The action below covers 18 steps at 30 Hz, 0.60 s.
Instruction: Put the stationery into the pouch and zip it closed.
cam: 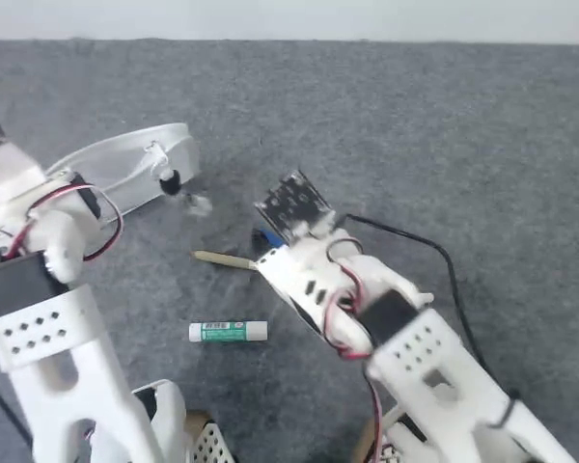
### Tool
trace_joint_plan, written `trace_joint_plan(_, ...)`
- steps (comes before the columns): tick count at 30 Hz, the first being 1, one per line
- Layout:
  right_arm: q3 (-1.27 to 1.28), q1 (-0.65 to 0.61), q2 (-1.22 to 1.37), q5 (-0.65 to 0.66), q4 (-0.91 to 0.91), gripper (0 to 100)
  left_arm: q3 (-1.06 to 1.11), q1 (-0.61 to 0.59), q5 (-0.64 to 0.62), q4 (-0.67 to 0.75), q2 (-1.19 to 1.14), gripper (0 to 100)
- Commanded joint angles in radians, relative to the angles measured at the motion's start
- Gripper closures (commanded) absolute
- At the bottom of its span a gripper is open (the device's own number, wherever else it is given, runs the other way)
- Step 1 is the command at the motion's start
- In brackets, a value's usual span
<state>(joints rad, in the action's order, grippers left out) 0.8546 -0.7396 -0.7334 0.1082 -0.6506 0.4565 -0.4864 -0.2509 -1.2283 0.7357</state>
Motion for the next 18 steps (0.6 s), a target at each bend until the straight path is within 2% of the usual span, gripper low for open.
trace_joint_plan(1,-0.120,0.008,0.147,-0.006,-0.007,84.0,-0.013,-0.005,-0.017,0.037,0.009,99)
trace_joint_plan(13,-0.368,0.056,0.616,-0.005,-0.008,83.9,-0.004,-0.005,-0.017,0.037,0.009,99)
trace_joint_plan(18,-0.433,0.061,0.757,0.068,-0.008,83.9,-0.001,-0.005,-0.017,0.037,0.009,99)
